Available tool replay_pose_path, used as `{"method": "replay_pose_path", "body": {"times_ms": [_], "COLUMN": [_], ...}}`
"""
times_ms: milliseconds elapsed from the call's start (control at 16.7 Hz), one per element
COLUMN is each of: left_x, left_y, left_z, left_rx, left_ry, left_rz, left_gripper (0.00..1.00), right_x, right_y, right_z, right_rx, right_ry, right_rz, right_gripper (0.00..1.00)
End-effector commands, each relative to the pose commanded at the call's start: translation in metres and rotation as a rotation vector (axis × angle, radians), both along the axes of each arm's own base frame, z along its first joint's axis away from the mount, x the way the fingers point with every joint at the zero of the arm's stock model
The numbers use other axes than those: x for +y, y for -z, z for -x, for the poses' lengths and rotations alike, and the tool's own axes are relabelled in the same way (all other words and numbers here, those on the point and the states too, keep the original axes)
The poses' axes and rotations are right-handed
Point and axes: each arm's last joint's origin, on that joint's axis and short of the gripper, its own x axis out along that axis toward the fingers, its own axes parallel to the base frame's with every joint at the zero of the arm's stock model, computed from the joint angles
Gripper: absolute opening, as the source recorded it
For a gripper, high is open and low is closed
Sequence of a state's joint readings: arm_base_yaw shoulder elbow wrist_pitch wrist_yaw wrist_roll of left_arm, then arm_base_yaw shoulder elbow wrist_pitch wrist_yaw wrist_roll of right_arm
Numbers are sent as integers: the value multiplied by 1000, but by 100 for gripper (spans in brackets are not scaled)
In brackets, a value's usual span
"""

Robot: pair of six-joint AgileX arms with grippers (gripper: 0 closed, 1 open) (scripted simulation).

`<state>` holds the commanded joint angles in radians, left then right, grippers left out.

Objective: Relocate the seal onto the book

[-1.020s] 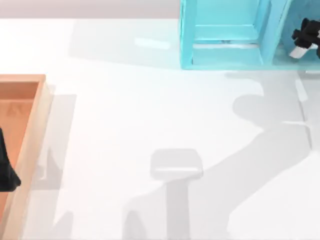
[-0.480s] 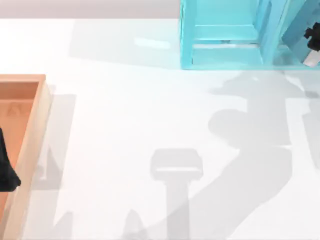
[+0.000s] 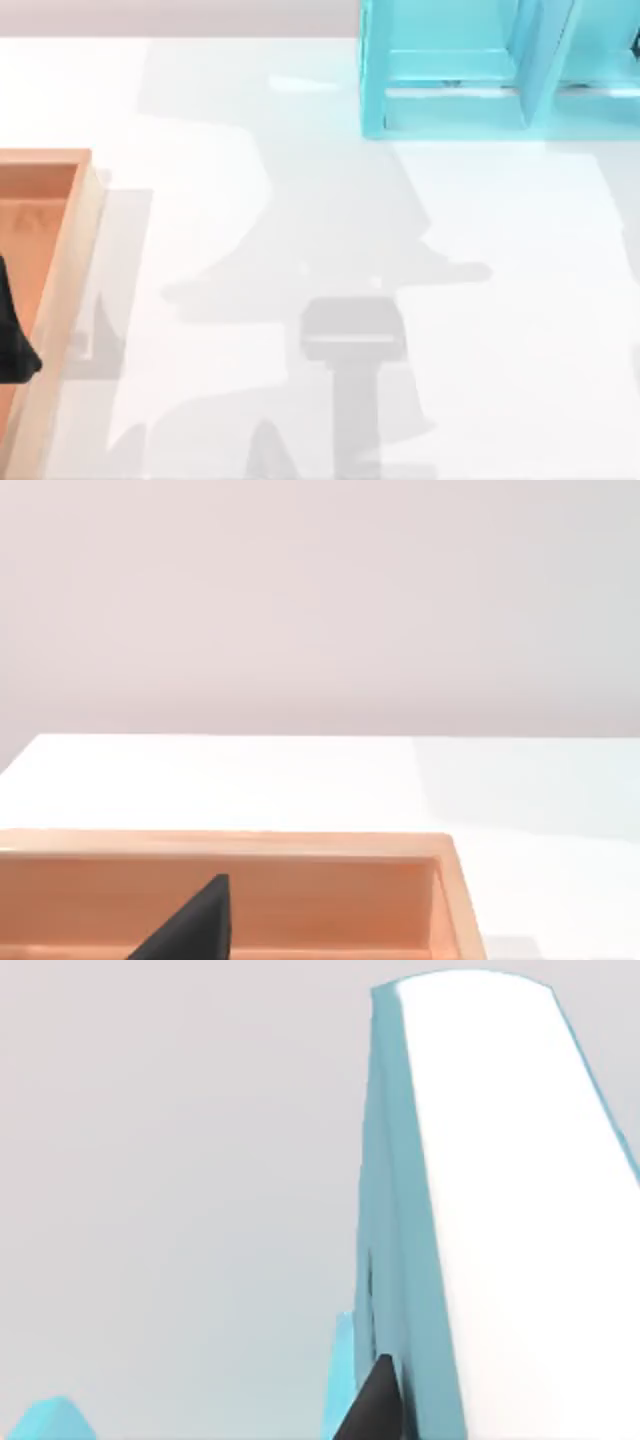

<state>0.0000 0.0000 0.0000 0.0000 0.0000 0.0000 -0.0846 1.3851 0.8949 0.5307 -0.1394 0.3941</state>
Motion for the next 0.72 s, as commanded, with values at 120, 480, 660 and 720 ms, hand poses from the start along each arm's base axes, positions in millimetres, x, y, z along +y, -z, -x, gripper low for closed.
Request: {"method": "replay_pose_path", "body": {"times_ms": [120,480,660,720], "left_x": [0,0,0,0], "left_y": [0,0,0,0], "left_z": [0,0,0,0], "left_rx": [0,0,0,0], "left_ry": [0,0,0,0], "left_rz": [0,0,0,0], "left_gripper": [100,100,100,100], "right_x": [1,0,2,4], "right_y": [5,25,28,28], "right_z": [24,46,45,44], "right_rx": [59,169,177,175], "right_ry": [0,2,-2,-5], "right_rz": [-7,-21,-22,-10], "right_gripper": [0,0,0,0]}}
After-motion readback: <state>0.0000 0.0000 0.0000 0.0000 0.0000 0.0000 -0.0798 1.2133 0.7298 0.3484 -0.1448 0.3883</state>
